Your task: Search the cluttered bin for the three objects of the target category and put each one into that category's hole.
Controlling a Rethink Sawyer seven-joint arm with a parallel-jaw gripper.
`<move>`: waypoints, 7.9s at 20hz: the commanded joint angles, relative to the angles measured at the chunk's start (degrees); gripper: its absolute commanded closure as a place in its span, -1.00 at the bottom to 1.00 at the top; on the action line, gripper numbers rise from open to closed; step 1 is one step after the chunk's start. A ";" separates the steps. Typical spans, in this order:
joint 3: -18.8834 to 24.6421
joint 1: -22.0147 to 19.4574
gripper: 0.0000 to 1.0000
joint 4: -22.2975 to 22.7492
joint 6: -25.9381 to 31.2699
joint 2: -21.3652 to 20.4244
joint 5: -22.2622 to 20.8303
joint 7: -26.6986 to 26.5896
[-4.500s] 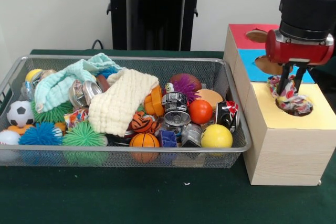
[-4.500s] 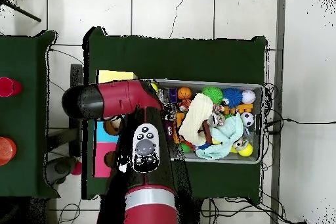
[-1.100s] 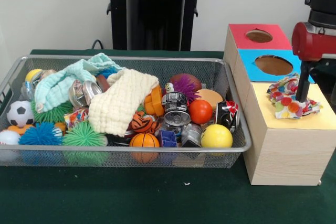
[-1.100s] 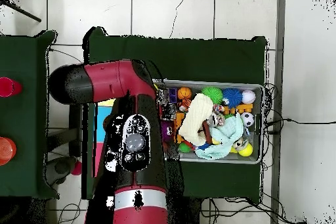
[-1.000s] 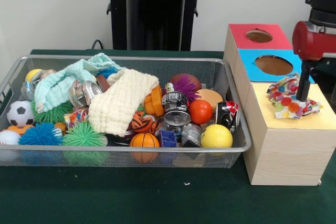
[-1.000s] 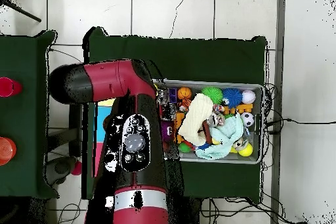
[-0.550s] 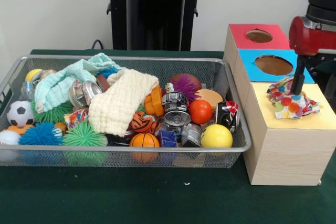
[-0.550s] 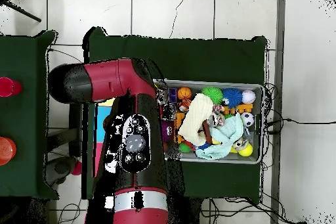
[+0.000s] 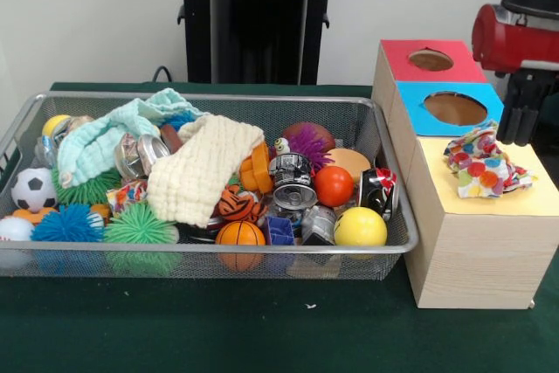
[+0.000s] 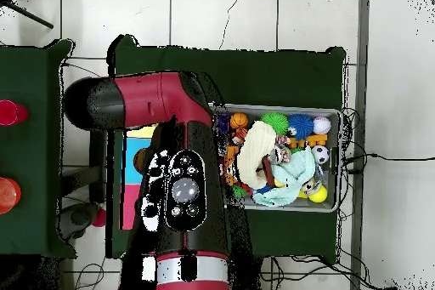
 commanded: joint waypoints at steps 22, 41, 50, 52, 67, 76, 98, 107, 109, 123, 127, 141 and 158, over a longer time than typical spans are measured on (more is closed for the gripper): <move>3.99 -2.05 1.00 9.52 6.25 -0.75 -2.32 -2.19; 4.24 -2.06 1.00 10.33 3.02 1.31 -1.97 0.79; 4.83 -1.80 1.00 10.21 3.95 1.66 0.22 3.57; 4.72 -1.60 1.00 10.27 3.95 1.75 0.45 4.29; 6.00 -2.02 1.00 12.32 0.76 1.70 4.57 6.28; 4.29 -1.13 1.00 11.93 0.29 2.56 2.87 4.44; 4.86 -1.17 1.00 12.40 -5.33 3.63 4.85 8.00; 5.76 -1.63 1.00 13.47 -13.26 3.73 5.98 9.00; 6.32 -1.91 1.00 14.29 -15.83 3.60 6.69 9.45; 3.64 -0.80 1.00 13.02 -6.81 6.01 4.24 3.65; 3.46 -0.79 1.00 13.14 -5.90 5.79 3.92 3.35; 3.61 -0.51 1.00 11.52 -7.91 9.43 4.62 5.70; 0.99 0.24 1.00 6.76 -26.65 23.35 -0.01 5.83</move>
